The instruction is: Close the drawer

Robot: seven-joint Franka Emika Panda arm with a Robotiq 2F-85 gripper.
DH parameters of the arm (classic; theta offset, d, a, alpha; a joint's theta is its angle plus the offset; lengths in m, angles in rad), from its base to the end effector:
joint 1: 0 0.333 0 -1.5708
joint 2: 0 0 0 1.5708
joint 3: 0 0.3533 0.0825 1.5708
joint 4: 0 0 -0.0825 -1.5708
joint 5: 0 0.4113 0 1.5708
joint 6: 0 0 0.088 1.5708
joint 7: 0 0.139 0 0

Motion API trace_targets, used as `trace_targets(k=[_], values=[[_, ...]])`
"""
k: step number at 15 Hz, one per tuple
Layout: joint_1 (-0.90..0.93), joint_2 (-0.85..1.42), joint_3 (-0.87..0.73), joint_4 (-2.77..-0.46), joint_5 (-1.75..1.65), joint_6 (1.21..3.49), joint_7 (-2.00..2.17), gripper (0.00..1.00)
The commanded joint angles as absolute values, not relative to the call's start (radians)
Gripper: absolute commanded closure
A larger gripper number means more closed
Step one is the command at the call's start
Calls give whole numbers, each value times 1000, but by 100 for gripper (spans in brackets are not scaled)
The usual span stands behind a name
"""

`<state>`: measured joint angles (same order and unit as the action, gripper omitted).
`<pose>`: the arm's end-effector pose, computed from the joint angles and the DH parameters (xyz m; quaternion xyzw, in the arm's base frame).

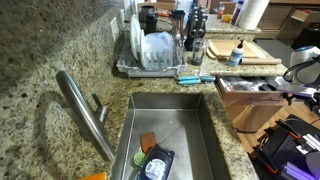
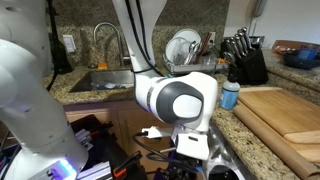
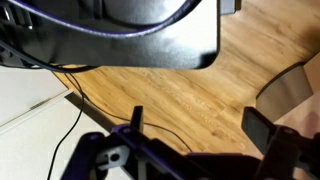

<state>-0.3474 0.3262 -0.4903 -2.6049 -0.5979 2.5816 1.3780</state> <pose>0.2508 -0.3150 0.1124 0.6559 -0.7115 -0.1107 0.2263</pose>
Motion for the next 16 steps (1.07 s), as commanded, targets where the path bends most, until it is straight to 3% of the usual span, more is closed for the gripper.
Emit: trace_targets(k=[1, 7, 10, 12, 16], values=[[-207, 425, -640, -2565, -826, 2639, 1639, 0], [-44, 588, -825, -2515, -1065, 2816, 2148, 0], [-40, 579, -808, -2515, -1059, 2838, 2350, 0], [-98, 486, -722, -2564, -992, 2797, 2215, 0], [-95, 413, -722, -2604, -1111, 2860, 2089, 0]])
